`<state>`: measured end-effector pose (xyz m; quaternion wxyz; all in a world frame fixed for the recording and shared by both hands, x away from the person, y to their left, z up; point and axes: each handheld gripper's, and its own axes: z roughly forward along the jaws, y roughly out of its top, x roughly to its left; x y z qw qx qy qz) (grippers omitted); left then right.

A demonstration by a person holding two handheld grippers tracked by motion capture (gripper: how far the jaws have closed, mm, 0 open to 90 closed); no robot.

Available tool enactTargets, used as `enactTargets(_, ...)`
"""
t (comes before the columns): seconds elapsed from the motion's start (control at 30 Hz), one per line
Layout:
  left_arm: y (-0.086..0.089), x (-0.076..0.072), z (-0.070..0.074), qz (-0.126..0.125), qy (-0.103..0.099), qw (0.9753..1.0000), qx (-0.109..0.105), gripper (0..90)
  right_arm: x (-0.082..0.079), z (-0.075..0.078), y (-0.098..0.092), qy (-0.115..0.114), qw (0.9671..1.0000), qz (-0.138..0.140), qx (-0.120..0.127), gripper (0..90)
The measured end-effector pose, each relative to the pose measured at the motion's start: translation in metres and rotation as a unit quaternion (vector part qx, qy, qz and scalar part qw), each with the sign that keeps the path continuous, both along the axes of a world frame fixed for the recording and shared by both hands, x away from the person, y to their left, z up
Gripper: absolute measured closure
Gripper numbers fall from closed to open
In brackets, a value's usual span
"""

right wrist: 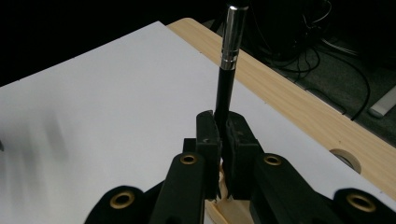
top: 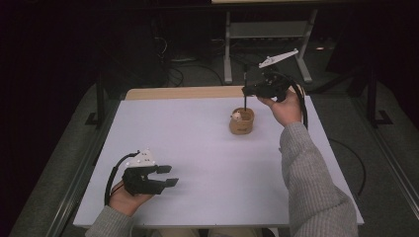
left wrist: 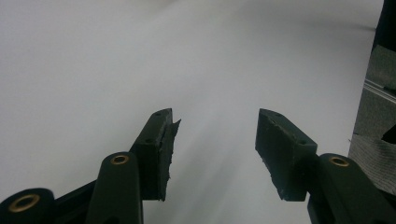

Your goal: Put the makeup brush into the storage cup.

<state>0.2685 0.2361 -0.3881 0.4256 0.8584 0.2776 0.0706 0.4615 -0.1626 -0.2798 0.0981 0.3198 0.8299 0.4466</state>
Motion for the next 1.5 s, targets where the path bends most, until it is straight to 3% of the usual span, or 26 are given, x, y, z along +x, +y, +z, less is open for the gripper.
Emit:
enactTargets(0.23, 0.0, 0.0, 0.0, -0.002, -0.005, 0.9999, 0.015, 44.3, 0.006, -0.007, 0.0, -0.007, 0.9999, -0.014, -0.004, 84.4)
enactTargets(0.27, -0.001, 0.0, -0.001, 0.002, -0.004, 1.0, 0.007, 44.3, 0.006, -0.007, 0.0, -0.007, 0.9999, -0.014, -0.004, 84.4)
enactTargets(1.5, 0.0, 0.004, -0.002, 0.005, -0.001, 0.9999, 0.014, 39.2, 0.016, -0.03, -0.006, 0.018, 0.9985, -0.052, -0.003, 84.4)
